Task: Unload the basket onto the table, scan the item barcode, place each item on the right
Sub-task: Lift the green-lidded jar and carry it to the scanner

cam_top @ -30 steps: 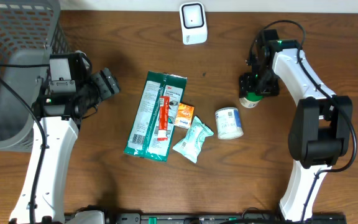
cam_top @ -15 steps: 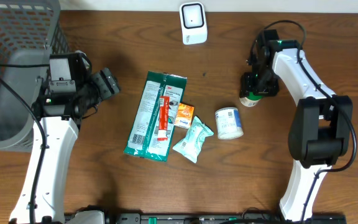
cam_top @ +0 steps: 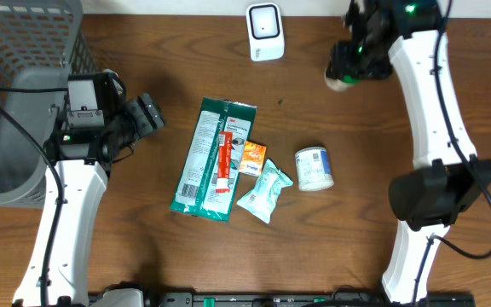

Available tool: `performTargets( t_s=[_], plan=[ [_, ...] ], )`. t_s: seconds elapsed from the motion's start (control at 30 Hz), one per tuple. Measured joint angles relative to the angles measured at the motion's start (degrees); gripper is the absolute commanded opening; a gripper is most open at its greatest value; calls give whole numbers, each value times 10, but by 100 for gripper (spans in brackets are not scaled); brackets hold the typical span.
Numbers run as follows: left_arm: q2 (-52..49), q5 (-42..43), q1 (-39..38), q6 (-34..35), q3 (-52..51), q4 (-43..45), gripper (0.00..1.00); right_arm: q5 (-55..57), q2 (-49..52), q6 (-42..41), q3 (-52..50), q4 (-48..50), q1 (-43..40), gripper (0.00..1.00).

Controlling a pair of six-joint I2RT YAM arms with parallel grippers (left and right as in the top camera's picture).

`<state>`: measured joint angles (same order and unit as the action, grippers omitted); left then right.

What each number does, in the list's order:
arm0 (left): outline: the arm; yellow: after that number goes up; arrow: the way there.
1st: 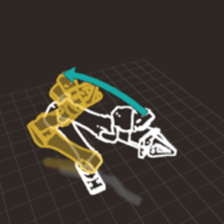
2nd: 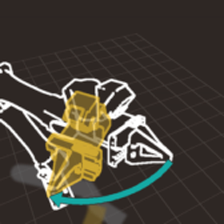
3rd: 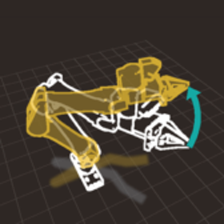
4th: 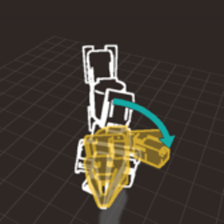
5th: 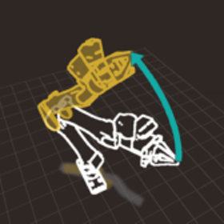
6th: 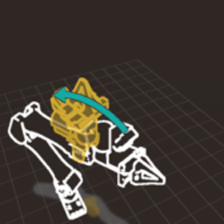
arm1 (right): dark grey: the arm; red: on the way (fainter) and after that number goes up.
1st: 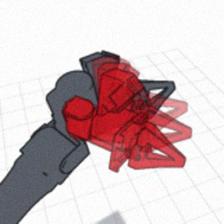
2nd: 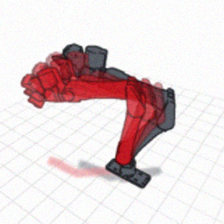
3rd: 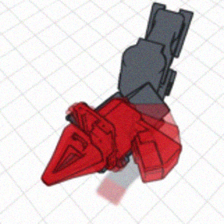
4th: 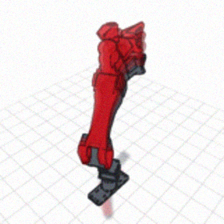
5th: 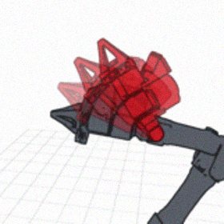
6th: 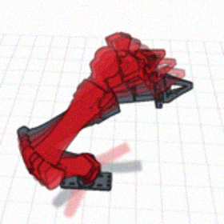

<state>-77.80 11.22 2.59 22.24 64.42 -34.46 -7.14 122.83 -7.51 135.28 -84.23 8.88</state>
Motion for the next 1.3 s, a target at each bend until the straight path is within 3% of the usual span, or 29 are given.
performTargets(
  t_s=[0.27, 0.63, 0.83, 1.03, 1.3],
  plan=[
    [0, 0, 0, 0, 0, 0, 88, -24, -1, -17, 148, -26, 2, 1],
    [0, 0, 0, 0, 0, 0, 88, -54, -1, -29, 155, 195, 43, 1],
    [0, 0, 0, 0, 0, 0, 88, 7, -1, -47, 113, 308, 92, 1],
    [0, 0, 0, 0, 0, 0, 88, 68, -1, -44, -8, 511, 125, 1],
    [0, 0, 0, 0, 0, 0, 88, 91, -1, -38, -257, 927, 129, 1]
  ],
)
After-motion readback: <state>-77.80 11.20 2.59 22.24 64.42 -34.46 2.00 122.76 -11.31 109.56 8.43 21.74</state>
